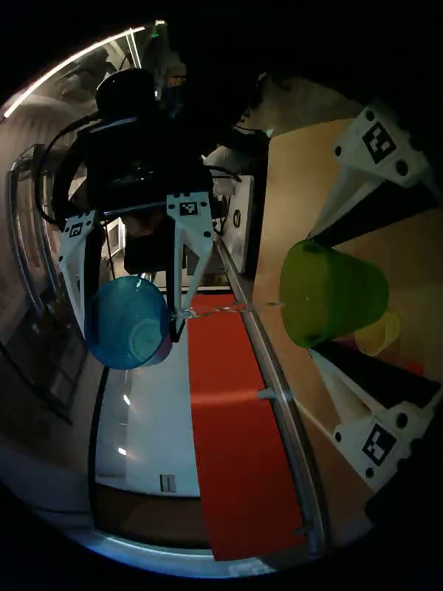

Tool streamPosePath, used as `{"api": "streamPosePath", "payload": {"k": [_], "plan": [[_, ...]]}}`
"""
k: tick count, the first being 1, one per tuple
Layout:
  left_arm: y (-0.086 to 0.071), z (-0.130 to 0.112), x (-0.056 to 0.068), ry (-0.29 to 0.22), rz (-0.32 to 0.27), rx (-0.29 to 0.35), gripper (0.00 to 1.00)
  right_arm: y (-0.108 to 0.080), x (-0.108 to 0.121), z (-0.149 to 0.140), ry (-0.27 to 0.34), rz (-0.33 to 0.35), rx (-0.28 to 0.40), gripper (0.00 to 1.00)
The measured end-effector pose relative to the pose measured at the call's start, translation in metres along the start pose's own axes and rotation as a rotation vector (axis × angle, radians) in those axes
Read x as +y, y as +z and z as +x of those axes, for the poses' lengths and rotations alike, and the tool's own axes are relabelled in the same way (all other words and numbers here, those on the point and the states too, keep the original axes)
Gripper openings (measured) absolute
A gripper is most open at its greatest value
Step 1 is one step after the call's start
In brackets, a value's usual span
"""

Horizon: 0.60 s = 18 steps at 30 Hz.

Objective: Pour water

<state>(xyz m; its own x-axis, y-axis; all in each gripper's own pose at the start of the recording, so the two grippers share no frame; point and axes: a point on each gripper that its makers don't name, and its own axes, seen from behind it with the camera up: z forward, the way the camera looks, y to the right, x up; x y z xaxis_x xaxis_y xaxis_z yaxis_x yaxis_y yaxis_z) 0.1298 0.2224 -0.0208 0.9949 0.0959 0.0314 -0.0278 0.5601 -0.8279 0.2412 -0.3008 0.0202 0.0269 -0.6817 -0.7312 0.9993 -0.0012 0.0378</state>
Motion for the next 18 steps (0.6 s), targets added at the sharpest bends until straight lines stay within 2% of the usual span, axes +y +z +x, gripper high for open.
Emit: {"api": "streamPosePath", "payload": {"k": [18], "plan": [[0.0014,-0.0012,-0.0031,-0.004,0.007,0.002,0.86,0.0007,0.005,0.0069,-0.076,-0.011,0.015,0.91]]}}
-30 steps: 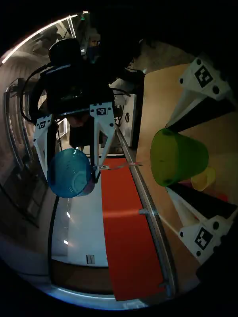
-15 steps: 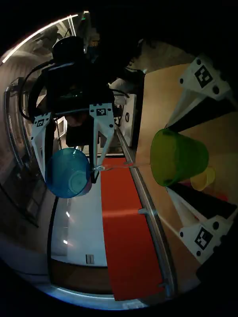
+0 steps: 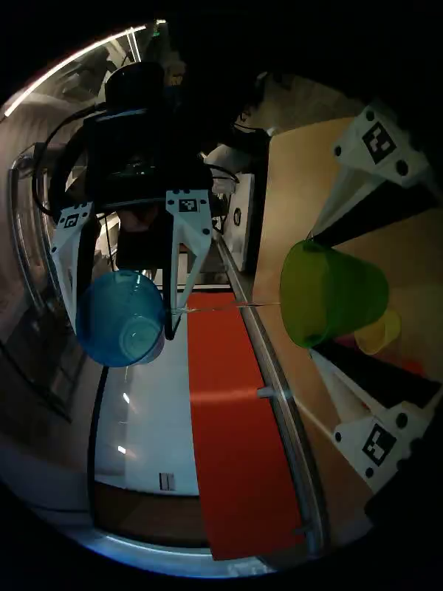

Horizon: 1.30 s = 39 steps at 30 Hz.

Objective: Pour water

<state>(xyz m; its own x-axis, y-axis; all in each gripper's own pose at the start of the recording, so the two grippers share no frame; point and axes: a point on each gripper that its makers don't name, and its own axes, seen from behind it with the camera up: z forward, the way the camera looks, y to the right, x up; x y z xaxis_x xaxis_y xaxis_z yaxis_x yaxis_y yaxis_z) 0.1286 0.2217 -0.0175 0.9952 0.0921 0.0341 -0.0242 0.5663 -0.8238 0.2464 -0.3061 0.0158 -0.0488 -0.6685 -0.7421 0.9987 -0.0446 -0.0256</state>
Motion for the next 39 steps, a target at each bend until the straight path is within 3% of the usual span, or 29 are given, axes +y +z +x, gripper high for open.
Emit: {"api": "streamPosePath", "payload": {"k": [12,21,27,39], "plan": [[0.0,0.002,0.0,0.003,0.001,-0.001,0.86,0.0,-0.002,0.0,-0.012,0.002,0.005,0.91],[0.0,0.001,-0.001,0.005,0.004,-0.002,0.86,-0.001,-0.007,0.0,0.045,0.006,0.01,0.91],[0.0,0.002,-0.001,0.005,0.006,-0.003,0.86,-0.001,-0.008,-0.002,0.188,-0.007,0.018,0.91],[-0.001,0.001,-0.003,0.007,0.01,-0.005,0.86,-0.006,-0.025,-0.01,0.653,0.01,0.01,0.91]]}}
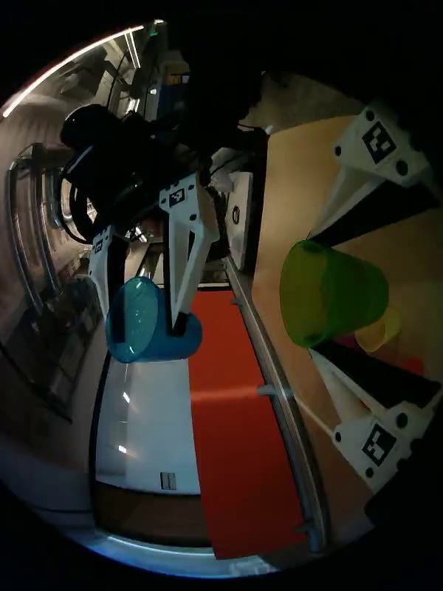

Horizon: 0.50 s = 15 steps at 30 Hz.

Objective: Pour water

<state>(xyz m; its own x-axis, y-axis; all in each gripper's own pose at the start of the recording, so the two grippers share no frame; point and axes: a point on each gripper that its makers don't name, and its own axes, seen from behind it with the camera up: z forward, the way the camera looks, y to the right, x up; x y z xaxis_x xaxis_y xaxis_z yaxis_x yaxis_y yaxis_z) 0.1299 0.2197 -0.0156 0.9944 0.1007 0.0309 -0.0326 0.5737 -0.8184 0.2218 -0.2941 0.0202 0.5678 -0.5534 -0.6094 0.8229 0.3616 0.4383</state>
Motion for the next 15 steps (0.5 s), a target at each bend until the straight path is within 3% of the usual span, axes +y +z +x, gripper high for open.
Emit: {"api": "streamPosePath", "payload": {"k": [9,15], "plan": [[-0.0009,0.0018,0.0002,0.0,-0.001,0.001,0.86,-0.0021,-0.0092,-0.0098,0.482,0.062,-0.002,0.91],[-0.0013,0.0023,-0.0017,0.004,0.004,-0.001,0.86,-0.0048,-0.0089,-0.0106,0.741,0.107,0.02,0.91]]}}
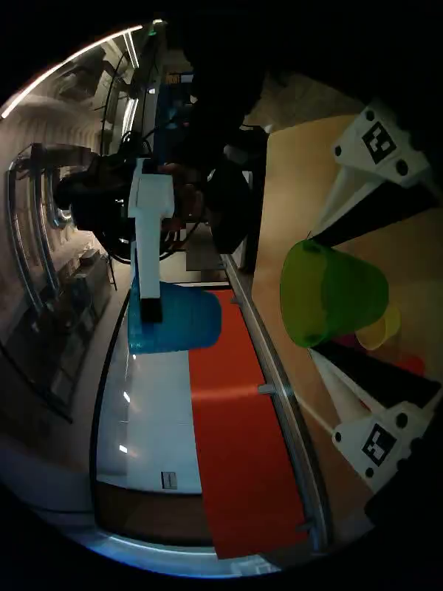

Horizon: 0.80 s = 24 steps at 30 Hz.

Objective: Pour water

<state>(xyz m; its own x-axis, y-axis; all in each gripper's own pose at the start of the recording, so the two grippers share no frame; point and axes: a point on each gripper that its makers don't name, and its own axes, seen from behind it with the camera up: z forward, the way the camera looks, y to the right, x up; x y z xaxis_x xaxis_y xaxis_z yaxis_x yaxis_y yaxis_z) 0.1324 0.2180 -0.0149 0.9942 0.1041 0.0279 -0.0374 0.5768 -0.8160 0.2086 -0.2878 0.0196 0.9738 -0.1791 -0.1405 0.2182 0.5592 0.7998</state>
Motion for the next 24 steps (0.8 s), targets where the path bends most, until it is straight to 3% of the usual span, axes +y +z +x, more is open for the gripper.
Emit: {"api": "streamPosePath", "payload": {"k": [5,9,24], "plan": [[0.0,0.0,-0.002,-0.001,0.004,-0.002,0.86,-0.002,0.003,-0.002,0.131,0.024,0.005,0.91],[-0.001,0.001,-0.002,0.002,0.006,-0.007,0.86,-0.003,0.006,-0.004,0.175,0.024,0.006,0.91],[0.0,-0.006,-0.011,0.008,0.029,-0.028,0.86,-0.018,0.021,-0.022,0.149,-0.029,-0.023,0.91]]}}
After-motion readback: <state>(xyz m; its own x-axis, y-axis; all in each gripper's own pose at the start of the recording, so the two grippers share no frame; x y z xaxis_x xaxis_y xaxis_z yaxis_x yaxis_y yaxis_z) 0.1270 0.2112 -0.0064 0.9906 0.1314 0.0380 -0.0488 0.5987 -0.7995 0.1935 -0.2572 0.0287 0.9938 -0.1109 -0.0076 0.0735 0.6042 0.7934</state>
